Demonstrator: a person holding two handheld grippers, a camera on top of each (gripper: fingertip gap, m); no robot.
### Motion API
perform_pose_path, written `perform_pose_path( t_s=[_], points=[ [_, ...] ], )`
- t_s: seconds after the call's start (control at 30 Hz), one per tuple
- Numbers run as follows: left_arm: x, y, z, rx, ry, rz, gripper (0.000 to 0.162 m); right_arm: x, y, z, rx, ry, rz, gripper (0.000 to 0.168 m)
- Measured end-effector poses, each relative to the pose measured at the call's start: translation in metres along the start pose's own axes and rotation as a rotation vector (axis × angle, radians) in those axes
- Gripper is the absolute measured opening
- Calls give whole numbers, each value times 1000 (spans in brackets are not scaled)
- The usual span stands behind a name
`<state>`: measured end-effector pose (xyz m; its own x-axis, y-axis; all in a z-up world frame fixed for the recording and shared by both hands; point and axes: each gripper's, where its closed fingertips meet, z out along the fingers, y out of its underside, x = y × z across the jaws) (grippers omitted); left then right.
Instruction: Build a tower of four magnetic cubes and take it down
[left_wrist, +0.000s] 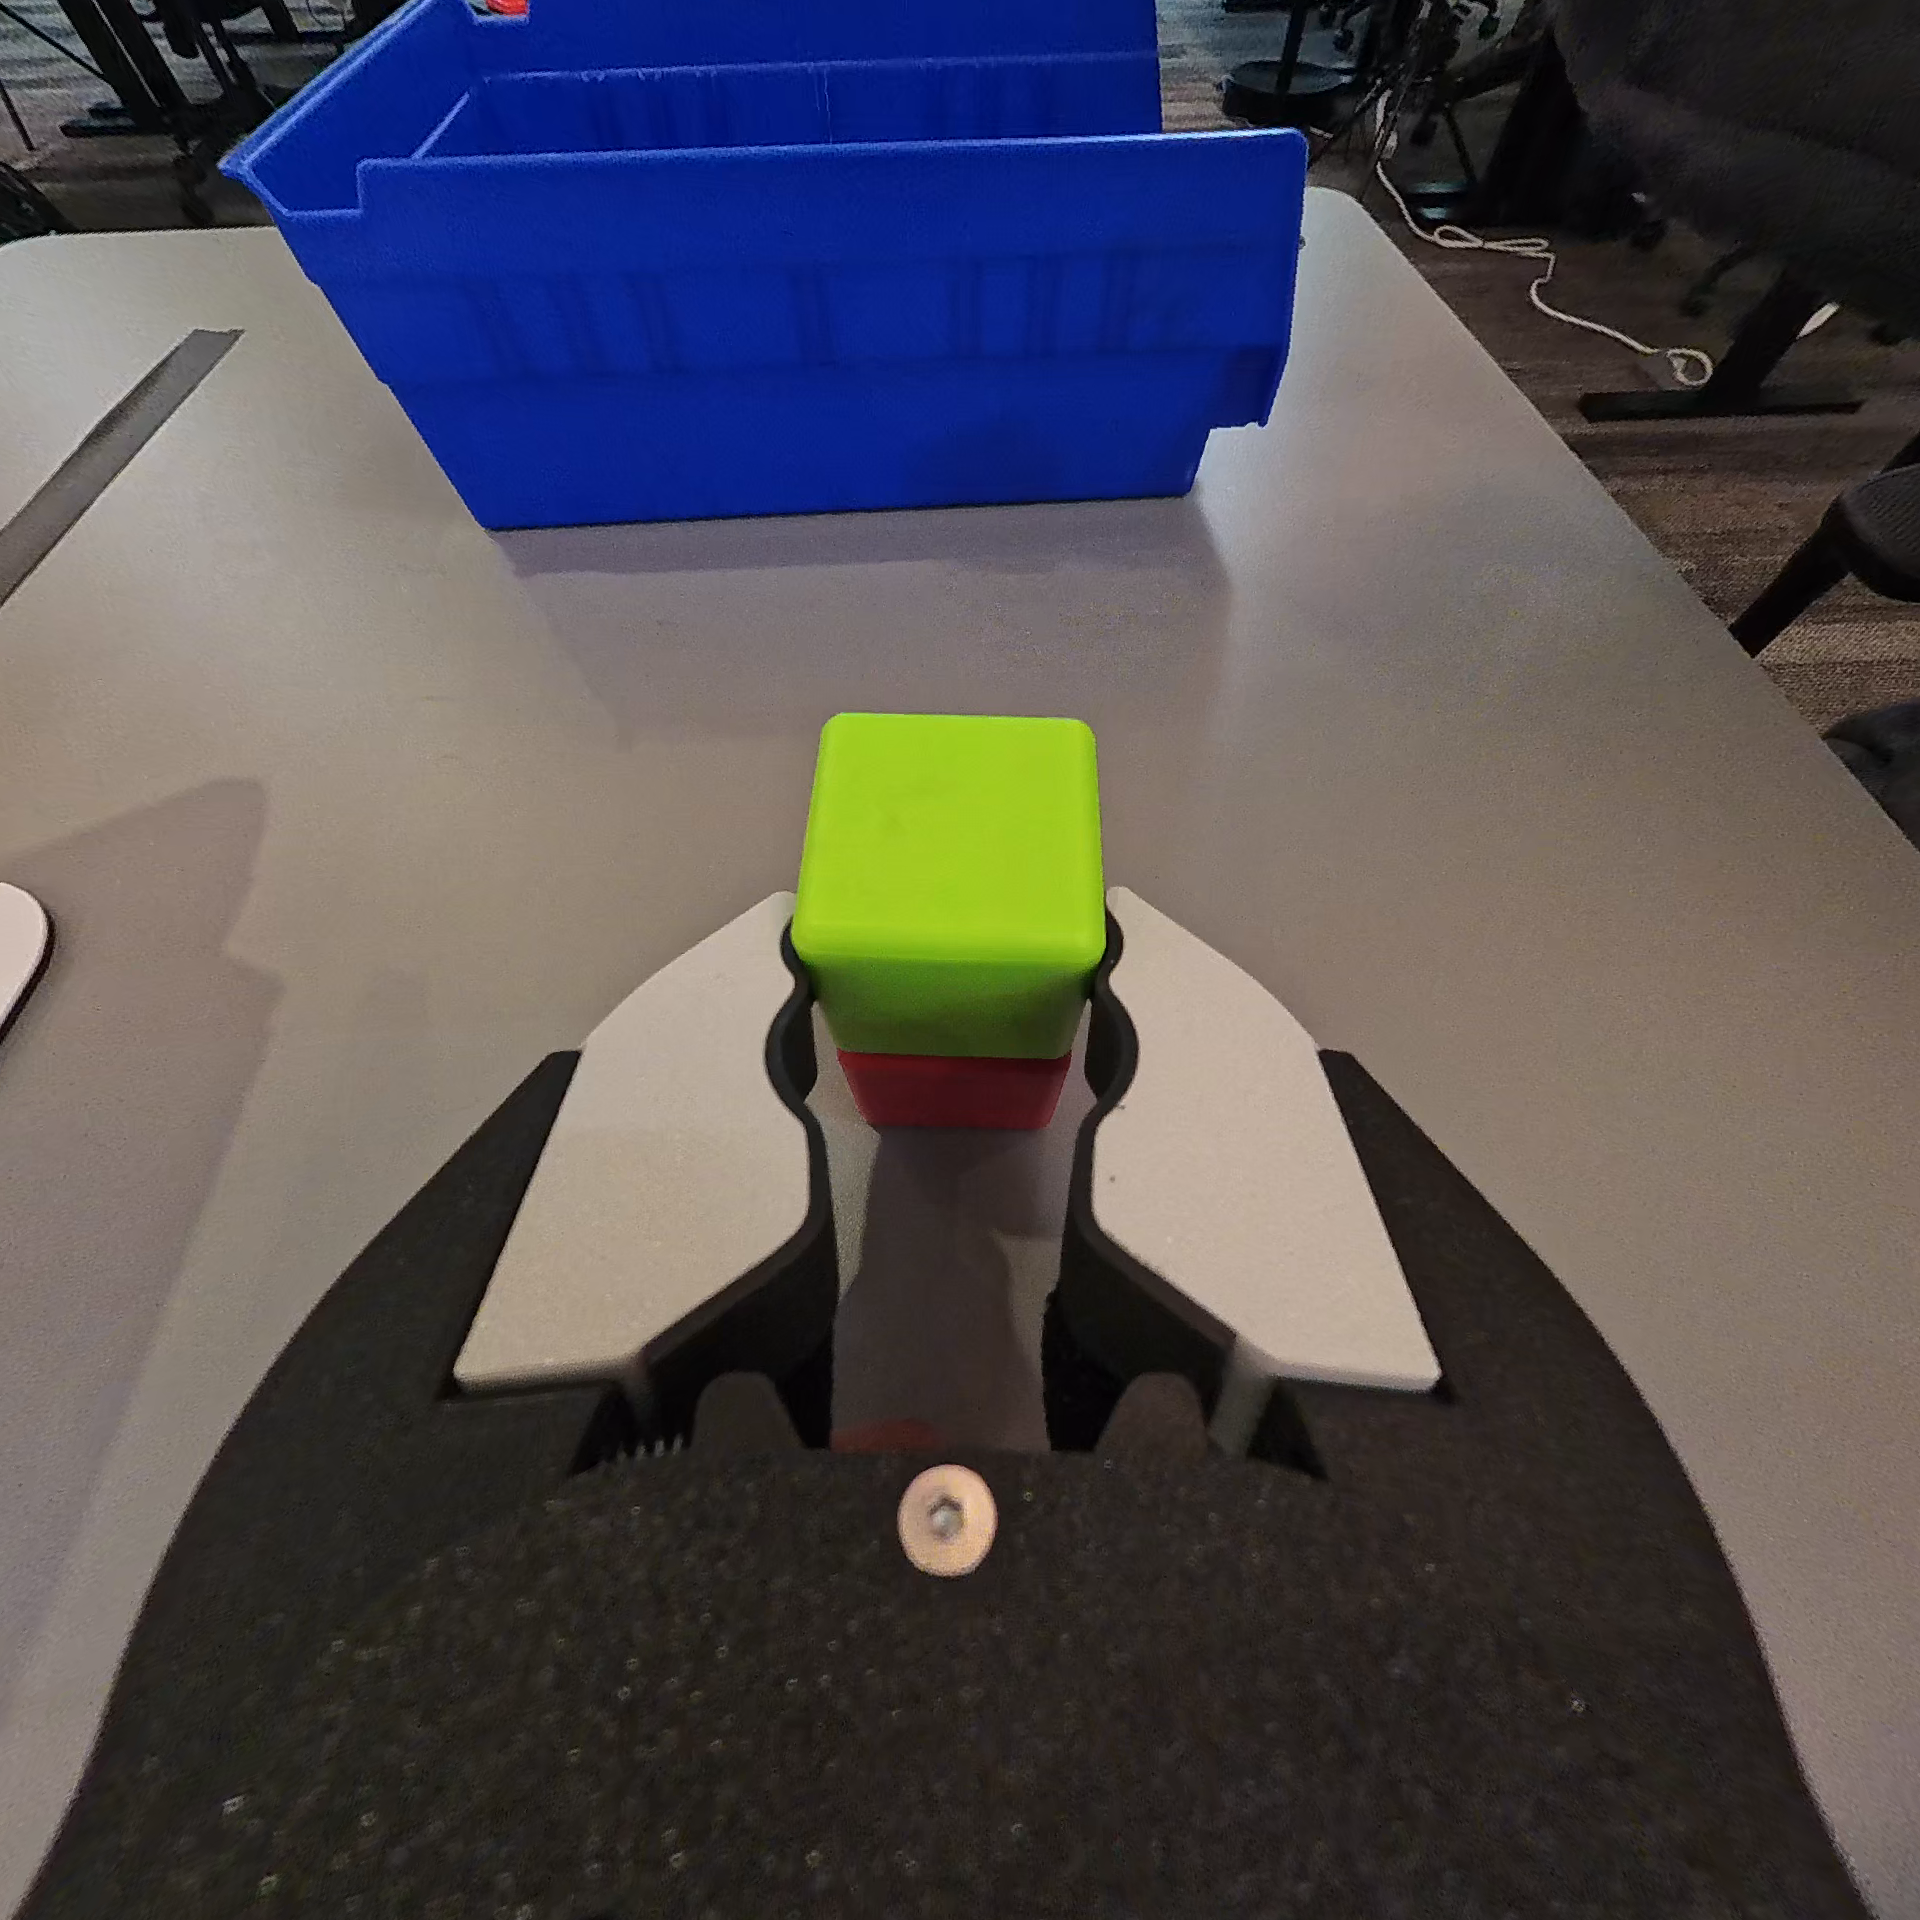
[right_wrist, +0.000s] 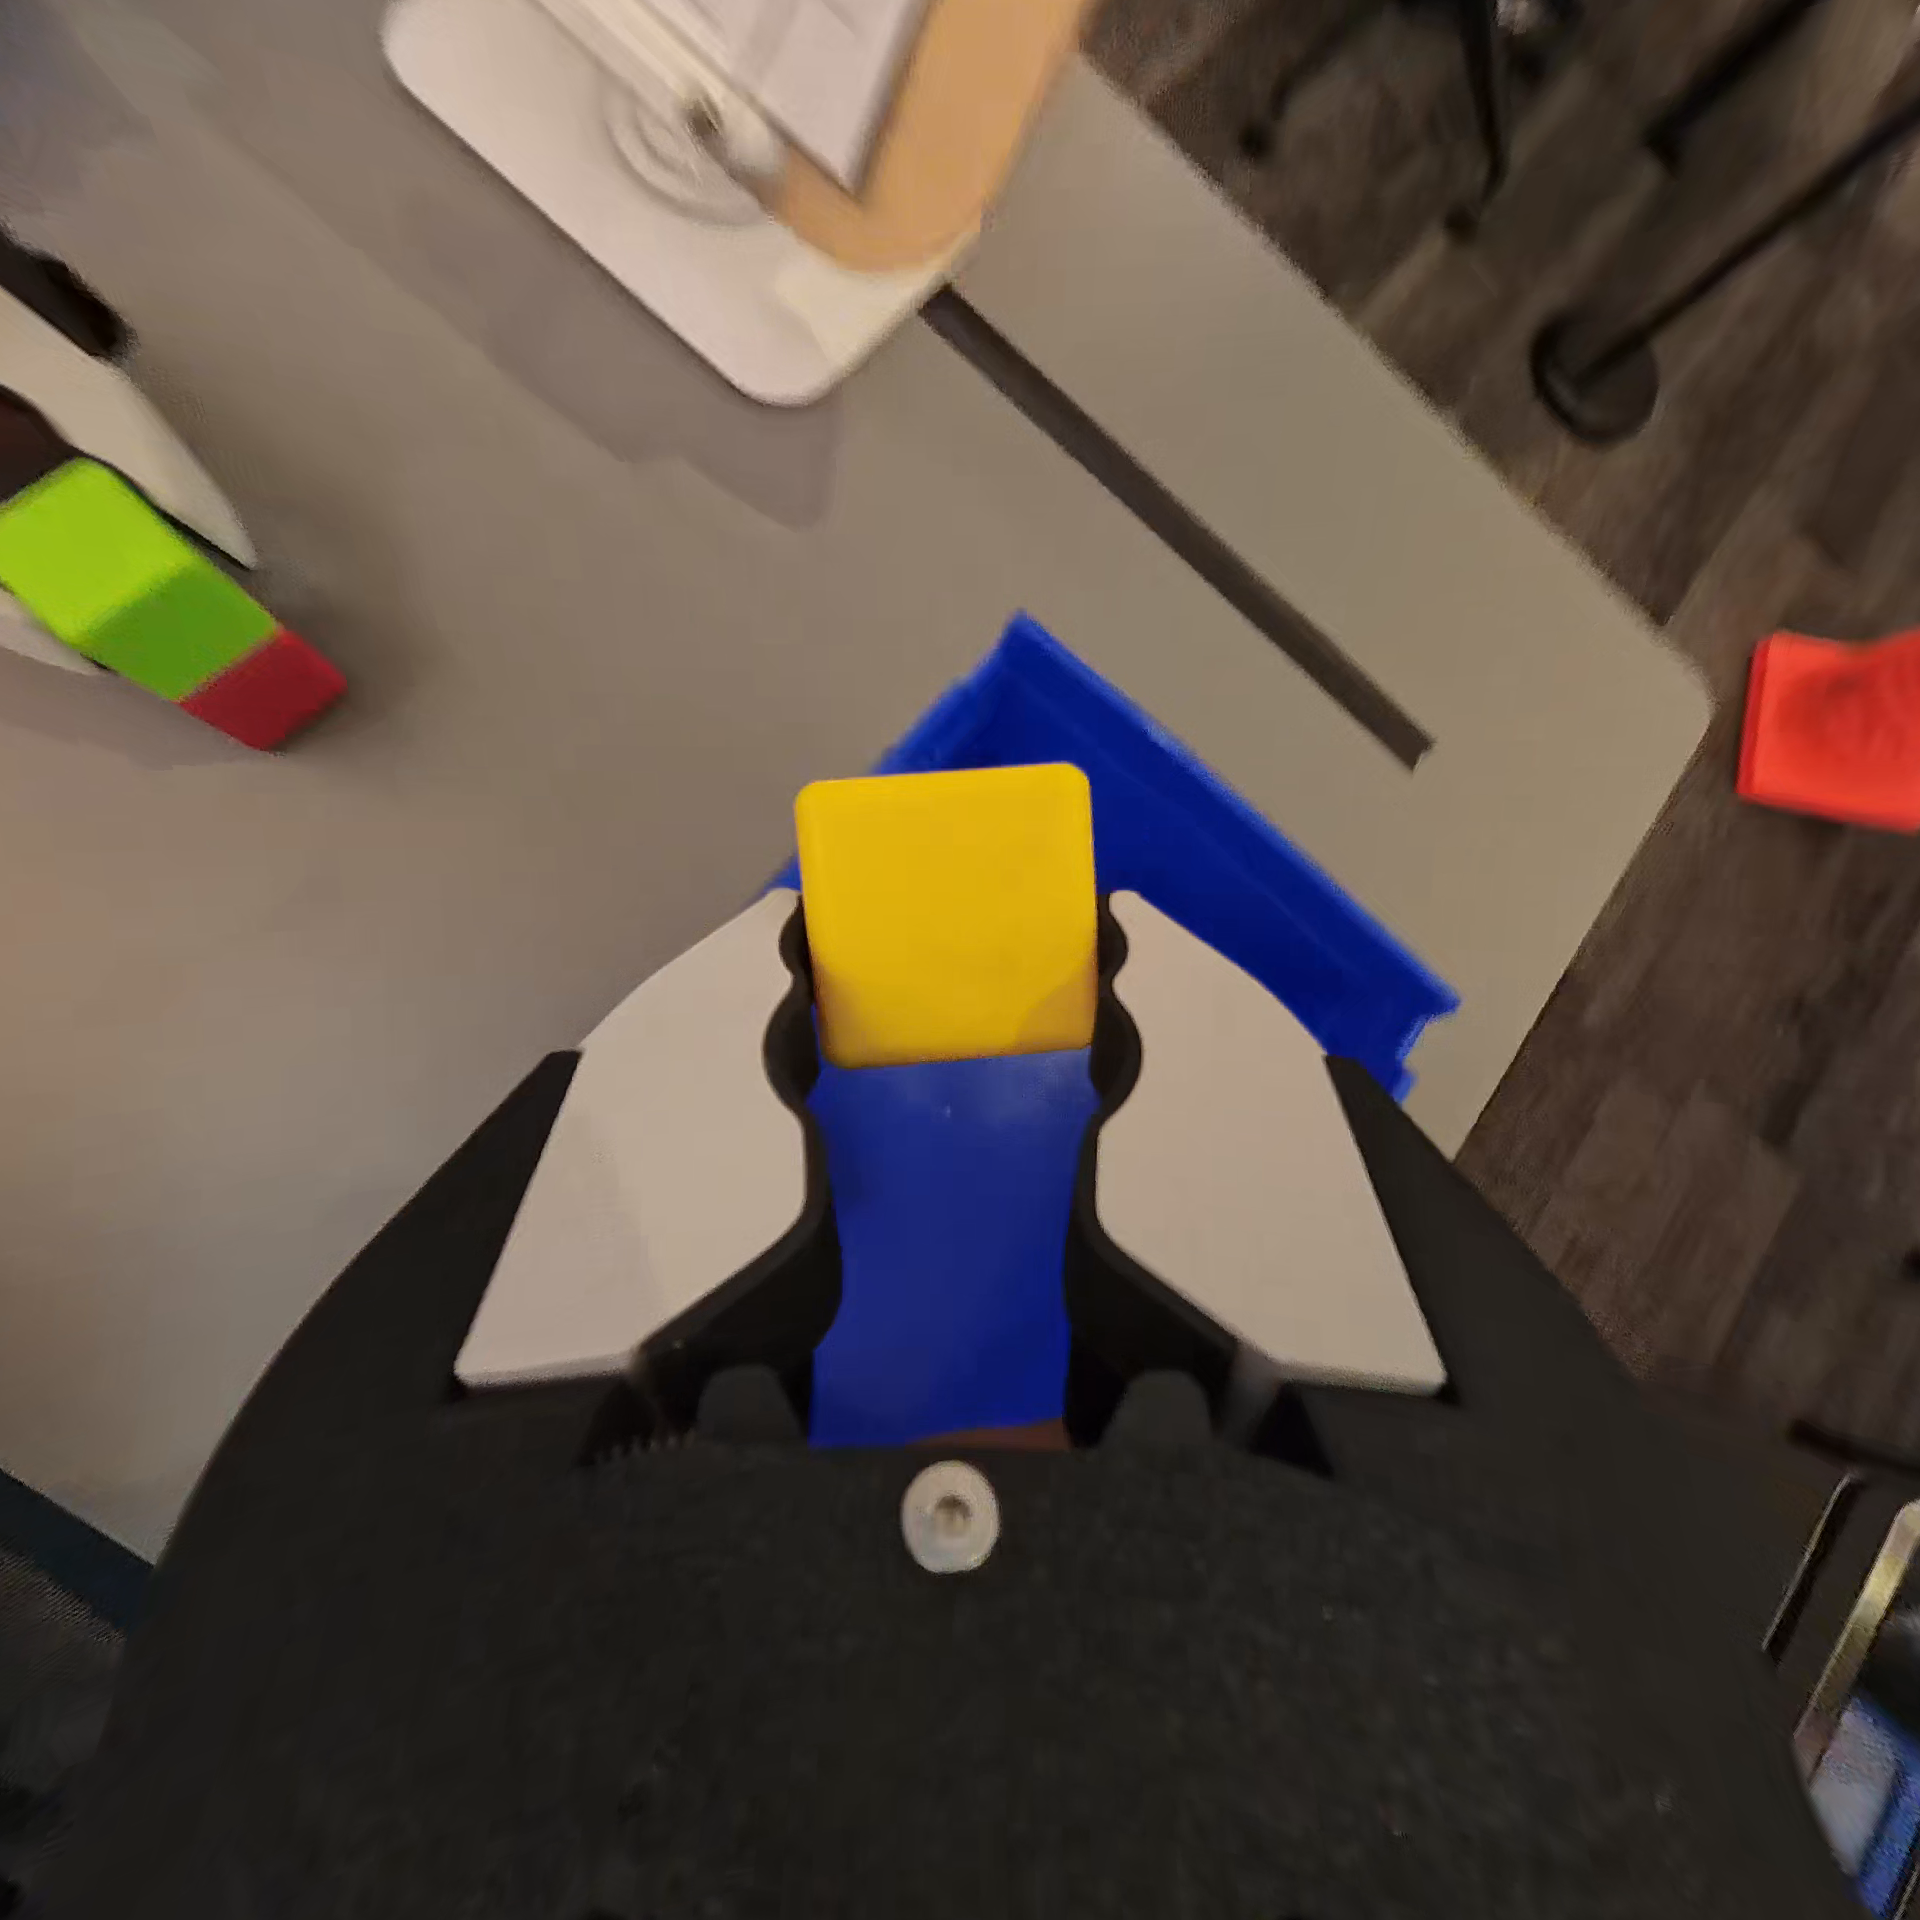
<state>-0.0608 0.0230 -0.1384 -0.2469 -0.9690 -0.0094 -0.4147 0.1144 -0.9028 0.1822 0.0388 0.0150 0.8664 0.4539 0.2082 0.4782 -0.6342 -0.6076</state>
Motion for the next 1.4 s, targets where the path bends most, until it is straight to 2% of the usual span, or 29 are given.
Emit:
perform_pose_path(
  t_s=[0.13,0.23,0.4,0.53,0.77,0.83,0.93,1.03,1.13,1.2,1.3,1.4],
  points=[
    [1,0,0,0,2,4,49,14,65,48,-176,12,81,51],
    [2,0,0,-1,7,4,49,16,98,82,-261,8,155,51],
    [3,0,0,-2,10,4,49,20,126,120,-334,5,251,51],
    [3,0,0,-2,9,5,49,20,137,133,-374,-7,286,51],
    [3,0,0,-3,9,5,49,13,149,140,-378,-32,285,52],
    [2,1,1,-7,4,7,49,13,147,136,-357,-22,274,69],
    [2,3,3,-31,-10,15,52,23,134,109,-279,61,251,72],
    [-1,0,0,-2,-31,11,61,14,102,59,-62,143,246,70],
    [-3,-13,-11,93,-27,-43,65,-37,70,8,251,127,244,60],
    [-4,-15,-20,122,-28,-64,66,-105,65,-7,401,-77,240,61],
    [-9,-2,-29,64,-73,-64,71,-204,80,-12,509,-380,249,62],
    [-12,17,-30,-32,-100,-56,71,-281,96,-9,497,-660,293,66]
  ],
)
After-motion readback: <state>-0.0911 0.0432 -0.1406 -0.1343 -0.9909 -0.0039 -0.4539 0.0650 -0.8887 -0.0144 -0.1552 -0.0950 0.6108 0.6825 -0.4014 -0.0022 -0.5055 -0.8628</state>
